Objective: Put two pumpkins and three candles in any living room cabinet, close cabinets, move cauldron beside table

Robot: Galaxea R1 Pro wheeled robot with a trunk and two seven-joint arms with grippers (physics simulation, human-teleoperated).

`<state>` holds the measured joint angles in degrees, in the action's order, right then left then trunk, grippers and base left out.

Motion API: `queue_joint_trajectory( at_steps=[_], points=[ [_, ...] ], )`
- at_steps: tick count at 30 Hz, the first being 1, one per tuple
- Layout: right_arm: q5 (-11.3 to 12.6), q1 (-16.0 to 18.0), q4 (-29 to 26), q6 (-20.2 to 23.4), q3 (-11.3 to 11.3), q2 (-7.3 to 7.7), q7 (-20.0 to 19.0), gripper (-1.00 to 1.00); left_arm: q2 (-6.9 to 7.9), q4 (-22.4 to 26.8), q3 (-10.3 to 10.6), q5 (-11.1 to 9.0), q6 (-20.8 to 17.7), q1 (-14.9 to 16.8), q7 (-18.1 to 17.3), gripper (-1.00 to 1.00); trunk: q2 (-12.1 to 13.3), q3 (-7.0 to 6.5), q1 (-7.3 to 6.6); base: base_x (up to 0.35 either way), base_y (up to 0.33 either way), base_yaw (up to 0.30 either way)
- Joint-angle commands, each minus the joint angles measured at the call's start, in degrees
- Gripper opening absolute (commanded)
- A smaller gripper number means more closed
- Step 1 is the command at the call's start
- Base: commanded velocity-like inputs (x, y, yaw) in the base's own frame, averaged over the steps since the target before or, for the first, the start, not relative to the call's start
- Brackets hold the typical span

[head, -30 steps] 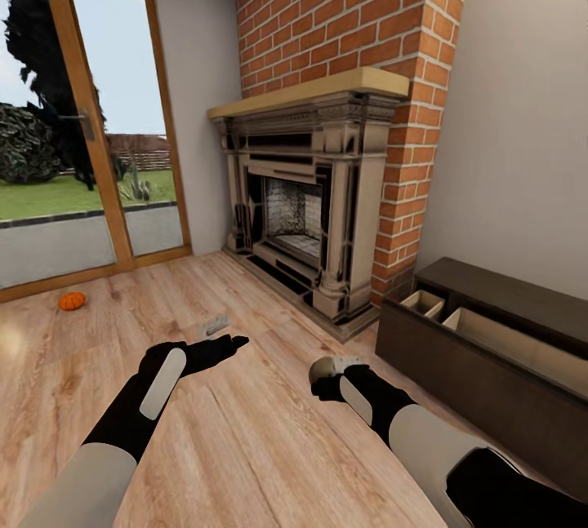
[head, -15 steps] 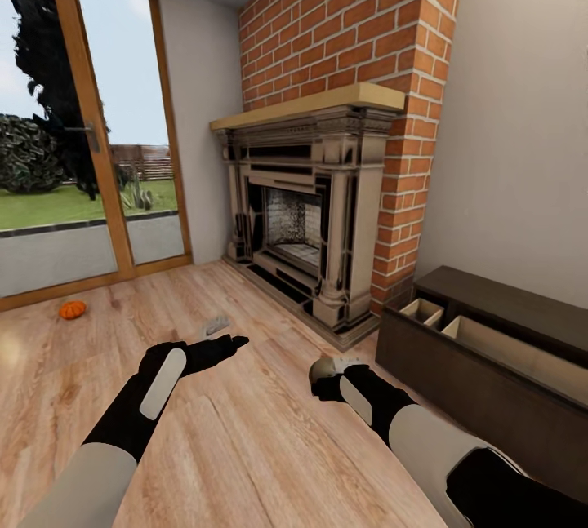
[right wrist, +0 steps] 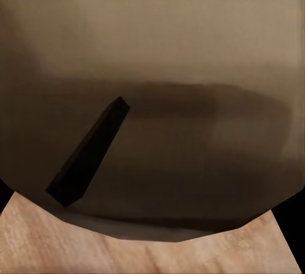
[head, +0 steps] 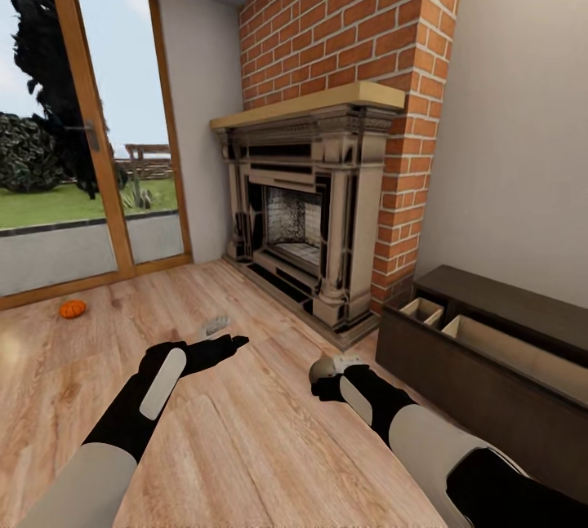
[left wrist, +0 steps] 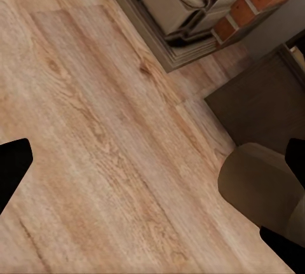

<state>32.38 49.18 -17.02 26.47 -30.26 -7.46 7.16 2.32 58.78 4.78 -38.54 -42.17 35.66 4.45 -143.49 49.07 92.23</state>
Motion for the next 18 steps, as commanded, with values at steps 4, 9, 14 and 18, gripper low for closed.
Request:
queue_joint_trajectory(
  at_steps=[4,9,14,18],
  points=[
    [0.6,0.0,-0.1,0.2,-0.4,0.01,0.5,-1.00,0.06,0.1,0.1,-0.6,-0.1,0.0,0.5,1.00,0.0,0.44,-0.02,0.000,0.000,0.000],
    [0.6,0.0,-0.1,0.2,-0.4,0.01,0.5,-1.00,0.06,0.1,0.1,-0.6,-0.1,0.0,0.5,1.00,0.0,0.90,-0.02,0.000,0.000,0.000],
    [0.6,0.0,-0.1,0.2,-0.5,0.00,0.5,-1.00,0.06,0.1,0.1,-0.6,-0.2,0.0,0.5,1.00,0.0,1.23,-0.02,0.000,0.000,0.000],
    [0.7,0.0,-0.1,0.2,-0.5,-0.01,0.5,-1.00,0.06,0.1,0.1,-0.6,-0.1,0.0,0.5,1.00,0.0,1.28,-0.02,0.000,0.000,-0.066]
  ],
)
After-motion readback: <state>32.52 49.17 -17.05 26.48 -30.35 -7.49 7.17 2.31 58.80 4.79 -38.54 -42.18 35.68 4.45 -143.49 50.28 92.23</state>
